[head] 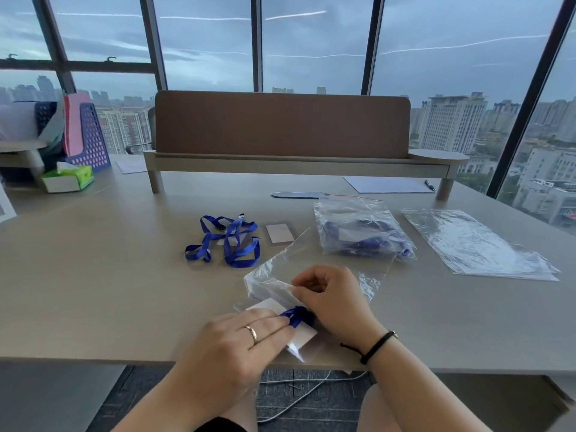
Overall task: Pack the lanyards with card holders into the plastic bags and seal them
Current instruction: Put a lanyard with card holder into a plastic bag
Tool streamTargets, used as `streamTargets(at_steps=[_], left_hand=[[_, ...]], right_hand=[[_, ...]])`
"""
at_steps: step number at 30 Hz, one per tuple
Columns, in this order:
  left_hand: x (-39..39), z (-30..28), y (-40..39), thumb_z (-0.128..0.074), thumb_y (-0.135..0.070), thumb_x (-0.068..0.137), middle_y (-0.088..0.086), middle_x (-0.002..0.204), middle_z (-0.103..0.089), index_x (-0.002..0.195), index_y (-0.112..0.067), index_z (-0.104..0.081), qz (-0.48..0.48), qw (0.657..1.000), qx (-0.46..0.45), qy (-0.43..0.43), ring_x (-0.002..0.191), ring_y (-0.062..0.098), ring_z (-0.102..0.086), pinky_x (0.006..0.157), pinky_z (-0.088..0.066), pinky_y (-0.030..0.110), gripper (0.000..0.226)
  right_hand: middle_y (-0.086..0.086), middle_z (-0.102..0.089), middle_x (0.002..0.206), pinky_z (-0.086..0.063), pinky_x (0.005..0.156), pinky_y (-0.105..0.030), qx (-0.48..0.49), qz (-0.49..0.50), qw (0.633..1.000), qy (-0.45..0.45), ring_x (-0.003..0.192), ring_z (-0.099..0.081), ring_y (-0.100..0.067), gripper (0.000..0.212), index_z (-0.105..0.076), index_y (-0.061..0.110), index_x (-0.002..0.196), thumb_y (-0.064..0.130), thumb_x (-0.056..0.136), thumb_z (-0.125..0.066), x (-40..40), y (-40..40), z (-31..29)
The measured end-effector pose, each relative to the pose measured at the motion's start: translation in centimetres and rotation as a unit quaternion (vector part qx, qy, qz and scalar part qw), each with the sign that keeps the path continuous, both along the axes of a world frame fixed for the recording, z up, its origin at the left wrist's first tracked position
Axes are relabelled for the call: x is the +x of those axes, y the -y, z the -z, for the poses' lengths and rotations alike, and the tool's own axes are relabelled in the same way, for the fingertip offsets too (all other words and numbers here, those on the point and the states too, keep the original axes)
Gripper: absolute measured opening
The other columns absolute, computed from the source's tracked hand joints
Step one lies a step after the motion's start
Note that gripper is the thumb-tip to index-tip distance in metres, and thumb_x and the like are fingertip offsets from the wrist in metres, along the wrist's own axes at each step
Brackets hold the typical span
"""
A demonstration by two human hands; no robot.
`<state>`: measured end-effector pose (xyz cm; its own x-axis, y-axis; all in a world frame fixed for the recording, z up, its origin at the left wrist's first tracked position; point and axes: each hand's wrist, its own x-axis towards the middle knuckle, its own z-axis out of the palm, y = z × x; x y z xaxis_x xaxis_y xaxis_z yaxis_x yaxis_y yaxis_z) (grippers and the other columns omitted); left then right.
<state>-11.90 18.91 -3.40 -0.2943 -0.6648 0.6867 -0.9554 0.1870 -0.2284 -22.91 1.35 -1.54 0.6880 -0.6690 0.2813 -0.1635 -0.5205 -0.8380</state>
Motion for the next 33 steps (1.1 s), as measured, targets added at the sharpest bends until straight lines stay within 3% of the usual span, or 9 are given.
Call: streamTargets(at_steps=[7,16,21,24,27,29,30,31,33], left_hand=[[-0.9,-0.2,0.3,-0.053,-0.011,0.097,0.003,0.108,-0.077,0.103,-0.010,-0.079,-0.018,0.999,-0.009,0.025,0.099,0.019,-0.073,0.073,-0.061,0.030,0.027],[-1.6,-1.3,1.4,-0.031,-0.009,0.105,0.003,0.103,-0.078,0.100,-0.010,-0.080,-0.048,0.999,0.015,0.014,0.094,0.018,-0.075,0.070,-0.062,0.028,0.050],[-1.3,-2.6,3.4,-0.079,-0.006,0.056,-0.001,0.067,-0.069,0.078,-0.016,-0.076,-0.130,0.985,0.113,0.019,0.055,0.016,-0.064,0.044,-0.047,0.024,0.024],[-2.0,-3.3,4.5,-0.081,-0.005,0.029,-0.003,0.042,-0.056,0.047,-0.017,-0.065,-0.195,0.954,0.224,0.027,0.033,0.012,-0.052,0.033,-0.037,0.018,0.027],[-2.4,-3.6,5.6,-0.076,-0.002,0.023,0.002,0.032,-0.046,0.038,-0.016,-0.055,-0.231,0.945,0.234,0.010,0.024,0.008,-0.043,0.033,-0.018,0.020,0.029],[-3.1,-4.5,6.0,-0.084,-0.011,0.051,0.009,0.060,-0.068,0.066,-0.009,-0.070,-0.225,0.931,0.287,-0.007,0.051,0.013,-0.066,0.045,-0.039,0.020,0.020],[-3.1,-4.5,6.6,-0.070,-0.012,0.079,0.017,0.092,-0.073,0.094,-0.003,-0.071,-0.235,0.917,0.322,-0.032,0.082,0.020,-0.072,0.067,-0.050,0.024,0.017],[-2.7,-4.1,7.2,-0.050,-0.011,0.096,0.019,0.119,-0.067,0.118,-0.001,-0.062,-0.262,0.896,0.355,-0.042,0.108,0.027,-0.065,0.088,-0.048,0.030,0.026],[-1.4,-2.5,8.7,-0.034,-0.013,0.104,0.016,0.140,-0.055,0.137,-0.004,-0.049,-0.286,0.853,0.434,-0.047,0.129,0.032,-0.052,0.107,-0.040,0.039,0.037]], right_hand=[[0.012,-0.068,0.062,-0.045,0.051,-0.011,-0.059,0.006,0.998,-0.012,0.057,-0.059,0.002,0.008,-0.076,0.025,0.075,0.019,0.080,-0.074,-0.8,-1.1,-1.5],[0.006,-0.071,0.065,-0.052,0.059,-0.017,-0.023,-0.042,0.998,0.031,0.058,-0.062,-0.005,0.008,-0.076,0.021,0.073,0.015,0.079,-0.077,-1.7,-1.8,-3.5],[0.011,-0.072,0.075,-0.054,0.067,-0.022,-0.059,-0.061,0.995,0.055,0.070,-0.066,-0.010,0.011,-0.078,0.025,0.081,0.014,0.080,-0.075,-2.9,-3.3,-3.5],[0.013,-0.070,0.078,-0.048,0.065,-0.012,-0.112,-0.056,0.990,0.069,0.075,-0.065,-0.010,0.020,-0.078,0.026,0.085,0.008,0.080,-0.072,-3.5,-3.9,-3.0],[0.014,-0.067,0.080,-0.040,0.061,-0.007,-0.136,-0.038,0.987,0.082,0.074,-0.062,-0.009,0.024,-0.076,0.028,0.084,0.005,0.080,-0.069,-3.9,-4.1,-2.5],[0.015,-0.067,0.083,-0.045,0.062,-0.011,-0.130,-0.031,0.986,0.098,0.075,-0.063,-0.009,0.026,-0.076,0.029,0.084,0.005,0.080,-0.069,-4.2,-4.0,-2.3],[0.015,-0.068,0.083,-0.049,0.064,-0.015,-0.126,-0.029,0.986,0.105,0.076,-0.064,-0.010,0.026,-0.076,0.029,0.084,0.004,0.079,-0.069,-4.3,-3.9,-2.3],[0.014,-0.068,0.083,-0.053,0.067,-0.020,-0.124,-0.029,0.986,0.110,0.076,-0.065,-0.011,0.026,-0.076,0.028,0.084,0.003,0.079,-0.069,-4.4,-3.9,-2.1],[0.013,-0.069,0.081,-0.055,0.070,-0.024,-0.124,-0.036,0.985,0.115,0.077,-0.065,-0.013,0.026,-0.077,0.027,0.084,0.003,0.078,-0.070,-4.6,-4.0,-2.0]])
